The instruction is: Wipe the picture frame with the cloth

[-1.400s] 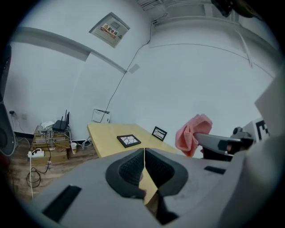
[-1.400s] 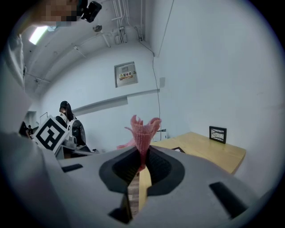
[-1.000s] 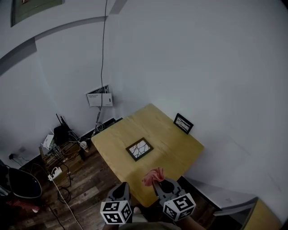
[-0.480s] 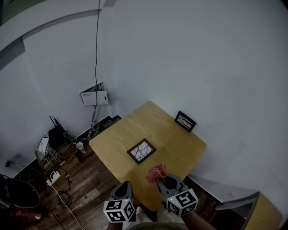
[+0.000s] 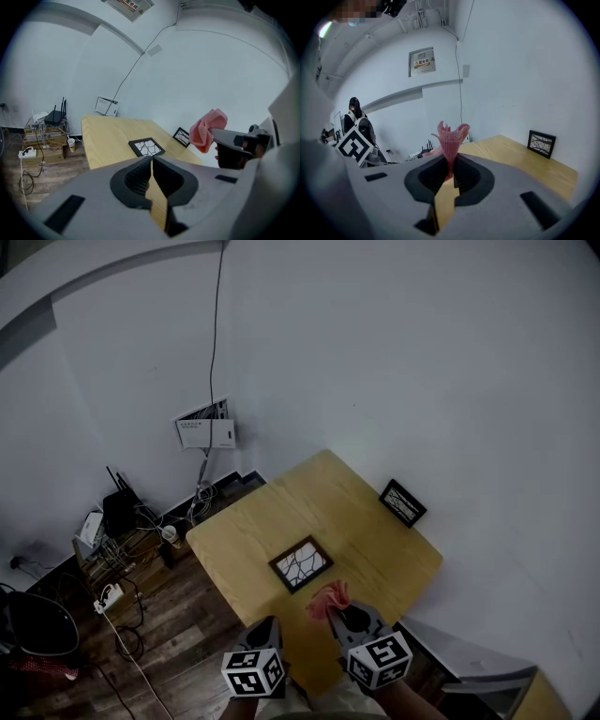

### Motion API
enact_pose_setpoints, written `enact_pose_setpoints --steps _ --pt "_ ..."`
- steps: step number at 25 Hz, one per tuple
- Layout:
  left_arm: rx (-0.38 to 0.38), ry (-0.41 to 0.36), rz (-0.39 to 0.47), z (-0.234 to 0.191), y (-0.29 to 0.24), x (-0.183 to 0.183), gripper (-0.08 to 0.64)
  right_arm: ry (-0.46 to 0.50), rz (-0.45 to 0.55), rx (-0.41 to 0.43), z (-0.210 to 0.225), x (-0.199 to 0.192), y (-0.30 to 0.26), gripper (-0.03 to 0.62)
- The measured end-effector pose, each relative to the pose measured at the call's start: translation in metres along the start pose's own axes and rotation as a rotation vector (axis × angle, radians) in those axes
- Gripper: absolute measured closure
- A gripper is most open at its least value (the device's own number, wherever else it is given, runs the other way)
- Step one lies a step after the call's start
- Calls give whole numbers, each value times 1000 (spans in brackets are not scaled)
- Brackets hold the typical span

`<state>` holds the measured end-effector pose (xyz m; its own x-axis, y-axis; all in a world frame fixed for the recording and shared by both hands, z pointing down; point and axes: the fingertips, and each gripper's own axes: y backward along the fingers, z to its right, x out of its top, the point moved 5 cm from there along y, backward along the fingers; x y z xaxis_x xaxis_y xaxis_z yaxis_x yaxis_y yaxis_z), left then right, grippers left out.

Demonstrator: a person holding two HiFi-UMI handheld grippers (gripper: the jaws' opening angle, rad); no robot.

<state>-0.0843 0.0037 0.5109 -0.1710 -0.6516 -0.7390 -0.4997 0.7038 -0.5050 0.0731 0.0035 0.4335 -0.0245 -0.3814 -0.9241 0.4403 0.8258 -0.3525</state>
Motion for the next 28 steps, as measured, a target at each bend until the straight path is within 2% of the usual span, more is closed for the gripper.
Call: enact_pose_setpoints --steps 8,12,18,20,28 --pt "-12 18 -42 7 -50 -3 554 -1 -42 58 36 -1 -47 574" --pt "25 40 -71 5 -77 -5 554 12 -74 112 48 -2 -72 574" --pt "93 112 -115 -8 -106 -13 550 32 -119 184 57 -9 -111 574" --pt "90 136 -130 -10 -114 -16 458 37 -132 202 60 -11 -123 574" --pt "112 226 -145 -18 -136 -25 448 82 -196 281 62 -30 -169 574"
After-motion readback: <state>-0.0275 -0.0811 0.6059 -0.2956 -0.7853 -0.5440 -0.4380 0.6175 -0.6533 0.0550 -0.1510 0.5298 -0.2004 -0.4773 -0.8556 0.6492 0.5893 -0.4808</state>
